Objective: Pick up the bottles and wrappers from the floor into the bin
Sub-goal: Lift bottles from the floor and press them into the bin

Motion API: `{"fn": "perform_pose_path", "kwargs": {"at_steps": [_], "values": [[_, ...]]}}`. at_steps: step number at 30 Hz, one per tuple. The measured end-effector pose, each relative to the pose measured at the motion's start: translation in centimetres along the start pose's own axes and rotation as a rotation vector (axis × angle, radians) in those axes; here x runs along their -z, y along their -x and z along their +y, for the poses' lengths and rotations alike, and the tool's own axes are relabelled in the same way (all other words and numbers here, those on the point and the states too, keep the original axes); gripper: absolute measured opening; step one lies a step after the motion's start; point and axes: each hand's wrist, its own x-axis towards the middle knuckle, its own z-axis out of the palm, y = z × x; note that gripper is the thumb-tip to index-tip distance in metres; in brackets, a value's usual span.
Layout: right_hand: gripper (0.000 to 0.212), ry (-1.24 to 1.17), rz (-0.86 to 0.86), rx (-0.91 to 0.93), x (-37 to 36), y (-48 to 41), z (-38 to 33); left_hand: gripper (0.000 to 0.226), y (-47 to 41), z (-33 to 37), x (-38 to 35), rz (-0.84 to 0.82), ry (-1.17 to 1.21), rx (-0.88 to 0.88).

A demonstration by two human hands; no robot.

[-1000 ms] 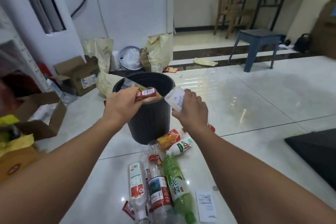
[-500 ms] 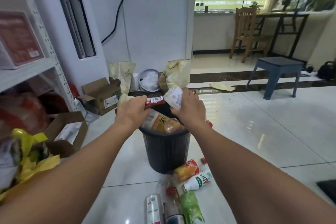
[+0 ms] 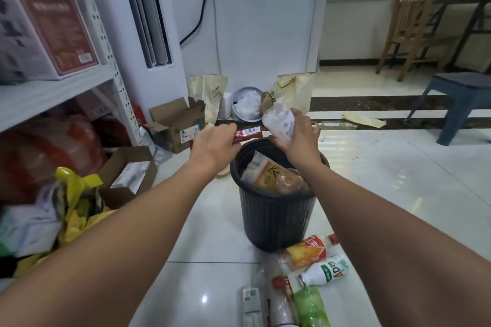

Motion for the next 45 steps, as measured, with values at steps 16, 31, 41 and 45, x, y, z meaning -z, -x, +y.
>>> {"fn": "perform_pose_path", "kwargs": {"at_steps": [16, 31, 41, 45], "values": [[0.108, 0.19, -0.185, -0.259, -3.6, -0.5, 3.3, 0.015, -0.4, -1.2, -4.1, -0.004, -0.051, -0.017], [0.044, 0.427, -0.131, 0.109, 0.1, 2.2, 1.7, 0.015, -0.2, 2.0, -2.5, -0.143, -0.098, 0.006], [0.041, 0.504, -0.112, 0.157, 3.1, 3.3, 1.1, 0.022, -1.0, 5.2, -2.7, -0.253, -0.079, 0.02], [0.042, 0.524, -0.106, 0.17, 3.5, 3.1, 1.1, 0.022, -3.0, 6.1, -3.3, -0.241, -0.06, 0.045]]}}
